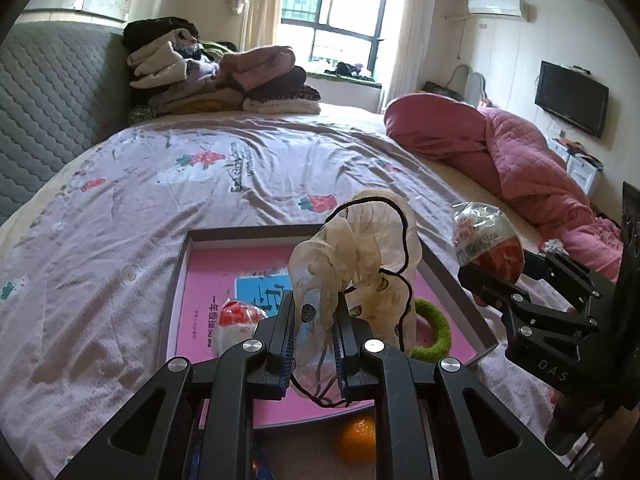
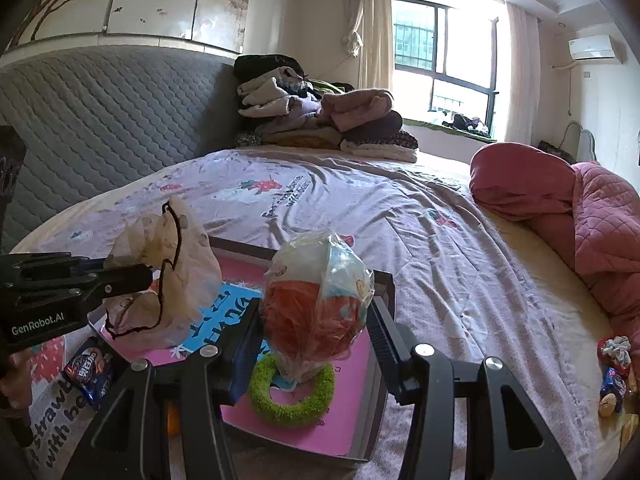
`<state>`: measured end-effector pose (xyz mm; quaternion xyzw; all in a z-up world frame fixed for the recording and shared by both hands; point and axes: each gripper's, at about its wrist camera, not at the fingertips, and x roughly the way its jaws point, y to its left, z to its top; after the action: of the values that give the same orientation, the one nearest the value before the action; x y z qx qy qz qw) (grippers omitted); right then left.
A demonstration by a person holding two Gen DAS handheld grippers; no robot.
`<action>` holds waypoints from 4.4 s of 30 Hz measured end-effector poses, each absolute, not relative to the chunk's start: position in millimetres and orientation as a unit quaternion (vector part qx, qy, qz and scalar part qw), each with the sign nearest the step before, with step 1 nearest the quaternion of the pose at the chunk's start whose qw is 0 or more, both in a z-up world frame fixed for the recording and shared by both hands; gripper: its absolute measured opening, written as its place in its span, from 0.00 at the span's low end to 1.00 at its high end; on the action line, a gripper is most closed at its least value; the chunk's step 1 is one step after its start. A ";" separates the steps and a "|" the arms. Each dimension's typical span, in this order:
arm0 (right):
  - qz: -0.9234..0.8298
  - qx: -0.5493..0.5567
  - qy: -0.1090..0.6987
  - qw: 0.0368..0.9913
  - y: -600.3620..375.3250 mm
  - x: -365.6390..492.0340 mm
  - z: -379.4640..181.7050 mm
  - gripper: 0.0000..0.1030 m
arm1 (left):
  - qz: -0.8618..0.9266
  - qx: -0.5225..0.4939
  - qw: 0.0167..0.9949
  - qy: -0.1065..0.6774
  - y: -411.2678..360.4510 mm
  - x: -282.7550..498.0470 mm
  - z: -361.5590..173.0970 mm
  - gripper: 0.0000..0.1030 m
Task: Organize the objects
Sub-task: 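Lower both bags into the tray with the left and right grippers, then open the left gripper off the mesh bag while the right releases the clear bag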
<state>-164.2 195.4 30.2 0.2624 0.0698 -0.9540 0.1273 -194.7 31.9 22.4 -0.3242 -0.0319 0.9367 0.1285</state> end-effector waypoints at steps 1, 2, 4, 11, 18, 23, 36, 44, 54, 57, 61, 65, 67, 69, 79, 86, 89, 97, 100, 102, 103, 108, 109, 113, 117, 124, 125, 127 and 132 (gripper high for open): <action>-0.953 0.265 0.071 0.128 195.1 -165.4 28.6 0.50 | 0.936 -0.327 0.129 -0.030 32.4 -195.3 20.8 0.16; -0.952 0.268 0.072 0.127 194.8 -166.0 26.8 0.50 | 0.935 -0.330 0.128 -0.029 32.7 -196.2 18.7 0.16; -0.951 0.274 0.074 0.127 194.5 -166.9 24.1 0.50 | 0.933 -0.336 0.129 -0.028 33.2 -198.2 14.6 0.16; -0.946 0.288 0.080 0.123 193.4 -171.0 13.1 0.50 | 0.927 -0.356 0.119 -0.018 36.4 -203.6 1.7 0.16; -0.940 0.310 0.075 0.119 196.2 -177.1 3.8 0.50 | 0.921 -0.372 0.116 -0.014 36.8 -209.7 -7.7 0.16; -0.937 0.321 0.078 0.110 198.4 -180.3 -2.2 0.50 | 0.916 -0.384 0.115 -0.011 38.1 -211.7 -14.4 0.16; -0.928 0.355 0.070 0.092 207.7 -189.5 -15.7 0.50 | 0.909 -0.400 0.112 -0.008 39.6 -215.5 -25.1 0.16; -0.925 0.363 0.078 0.085 206.1 -188.0 -20.1 0.50 | 0.908 -0.404 0.108 -0.004 39.6 -215.7 -27.9 0.16; -0.920 0.380 0.071 0.072 212.7 -191.4 -25.9 0.50 | 0.905 -0.412 0.105 0.007 41.3 -215.5 -31.9 0.16; -0.920 0.380 0.070 0.071 213.2 -190.5 -26.1 0.50 | 0.904 -0.416 0.103 0.009 40.9 -215.9 -34.1 0.16; -0.920 0.377 0.082 0.070 210.2 -189.0 -26.4 0.50 | 0.903 -0.417 0.104 0.013 42.8 -215.6 -35.1 0.16; -0.920 0.370 0.111 0.068 202.4 -186.2 -27.7 0.50 | 0.902 -0.418 0.106 0.019 45.2 -214.3 -36.5 0.16; -0.919 0.365 0.131 0.068 196.8 -183.5 -28.1 0.50 | 0.901 -0.420 0.106 0.020 46.0 -214.3 -37.5 0.16; -0.919 0.362 0.138 0.073 193.2 -182.0 -28.4 0.50 | 0.900 -0.421 0.107 0.022 46.5 -214.3 -38.0 0.16; -0.917 0.374 0.113 0.076 198.8 -184.3 -33.0 0.50 | 0.897 -0.428 0.106 0.030 47.9 -214.7 -41.8 0.17; -0.918 0.374 0.107 0.077 199.0 -184.6 -32.9 0.50 | 0.894 -0.433 0.111 0.017 44.7 -217.7 -42.1 0.19; -0.919 0.372 0.110 0.076 198.4 -183.9 -33.2 0.50 | 0.895 -0.432 0.111 0.020 44.9 -217.5 -41.7 0.19; -0.918 0.372 0.115 0.076 198.6 -184.4 -31.1 0.50 | 0.895 -0.430 0.115 0.016 43.3 -217.2 -40.1 0.20; -0.918 0.371 0.119 0.074 198.4 -185.0 -30.5 0.50 | 0.896 -0.428 0.116 0.014 43.4 -216.5 -38.8 0.20; -0.918 0.372 0.119 0.074 198.7 -185.3 -30.1 0.50 | 0.897 -0.427 0.115 0.014 43.6 -216.8 -38.3 0.20; -0.917 0.373 0.120 0.074 198.8 -185.3 -29.9 0.50 | 0.897 -0.427 0.115 0.013 43.8 -216.9 -38.3 0.20; -0.917 0.374 0.124 0.068 199.3 -185.7 -29.8 0.50 | 0.896 -0.428 0.116 0.015 44.4 -217.9 -38.3 0.20; -0.917 0.374 0.123 0.067 199.9 -185.5 -29.8 0.50 | 0.897 -0.427 0.117 0.014 43.9 -217.8 -38.0 0.21; -0.917 0.375 0.120 0.066 201.5 -185.9 -29.7 0.51 | 0.898 -0.424 0.121 0.010 43.5 -217.0 -35.8 0.28; -0.917 0.377 0.116 0.064 203.8 -186.1 -29.4 0.51 | 0.900 -0.419 0.124 0.002 42.7 -216.3 -34.0 0.41; -0.916 0.384 0.099 0.063 209.9 -187.5 -29.3 0.52 | 0.901 -0.415 0.125 -0.004 41.5 -216.2 -31.9 0.43; -0.916 0.383 0.099 0.063 209.7 -187.1 -28.9 0.52 | 0.902 -0.414 0.125 -0.006 41.1 -216.0 -31.0 0.43; -0.916 0.383 0.100 0.063 209.4 -186.9 -28.0 0.52 | 0.902 -0.412 0.126 -0.008 40.5 -215.9 -29.8 0.44; -0.915 0.386 0.099 0.065 209.7 -187.1 -28.0 0.52 | 0.902 -0.413 0.123 -0.010 39.4 -216.6 -29.5 0.46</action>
<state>-187.1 209.7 -28.0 0.3857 0.0985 -0.9150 0.0648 -216.6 39.4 -29.5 -0.4128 -0.0096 0.9024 0.1233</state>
